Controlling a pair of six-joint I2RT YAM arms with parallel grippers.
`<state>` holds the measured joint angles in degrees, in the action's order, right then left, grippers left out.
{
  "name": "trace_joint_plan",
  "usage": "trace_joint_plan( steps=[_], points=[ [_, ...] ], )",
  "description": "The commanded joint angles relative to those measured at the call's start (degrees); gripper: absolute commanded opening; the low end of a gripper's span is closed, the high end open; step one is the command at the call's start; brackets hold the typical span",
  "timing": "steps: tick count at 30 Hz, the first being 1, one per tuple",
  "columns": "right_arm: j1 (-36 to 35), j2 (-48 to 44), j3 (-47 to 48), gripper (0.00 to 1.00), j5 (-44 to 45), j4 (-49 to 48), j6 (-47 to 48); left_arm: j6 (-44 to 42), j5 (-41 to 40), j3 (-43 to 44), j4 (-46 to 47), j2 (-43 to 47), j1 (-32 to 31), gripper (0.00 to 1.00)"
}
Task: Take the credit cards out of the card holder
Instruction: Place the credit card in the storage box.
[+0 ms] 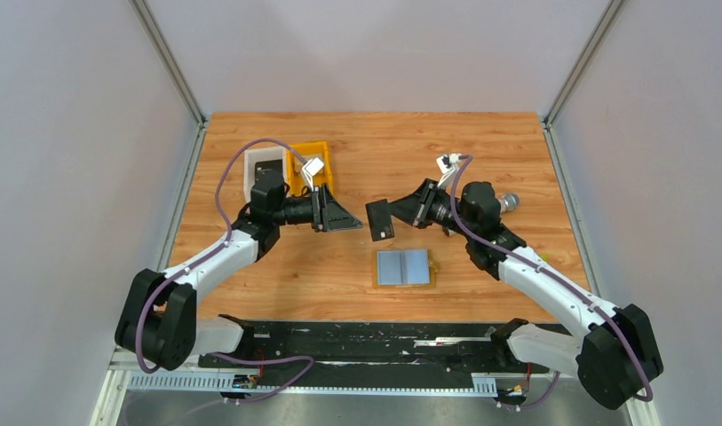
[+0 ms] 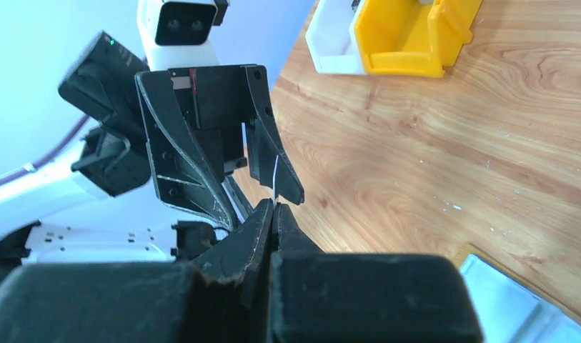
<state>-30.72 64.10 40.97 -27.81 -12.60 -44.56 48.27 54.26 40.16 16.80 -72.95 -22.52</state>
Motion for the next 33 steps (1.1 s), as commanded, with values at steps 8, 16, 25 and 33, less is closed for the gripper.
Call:
trace_joint_plan(
  steps=[8,16,25,33],
  points=[
    [-2.3,-3.2,-5.2,0.00,8.8,-13.5,-12.5,19.4,1.7,-2.3,31.7,-7.4,-0.2,0.66],
    [-2.4,-1.5,-5.4,0.00,5.6,-15.2,-14.5,28.2,2.3,-3.1,44.6,-12.4,-1.2,0.47],
    [-1.8,1.0,0.2,0.15,-6.7,-4.0,-4.4,29.6,3.8,-3.2,47.3,-13.7,-1.2,0.00],
    [5.1,-0.7,3.8,0.44,-20.4,6.4,9.0,25.0,11.2,-1.8,41.6,-14.0,-1.2,0.00]
  ],
)
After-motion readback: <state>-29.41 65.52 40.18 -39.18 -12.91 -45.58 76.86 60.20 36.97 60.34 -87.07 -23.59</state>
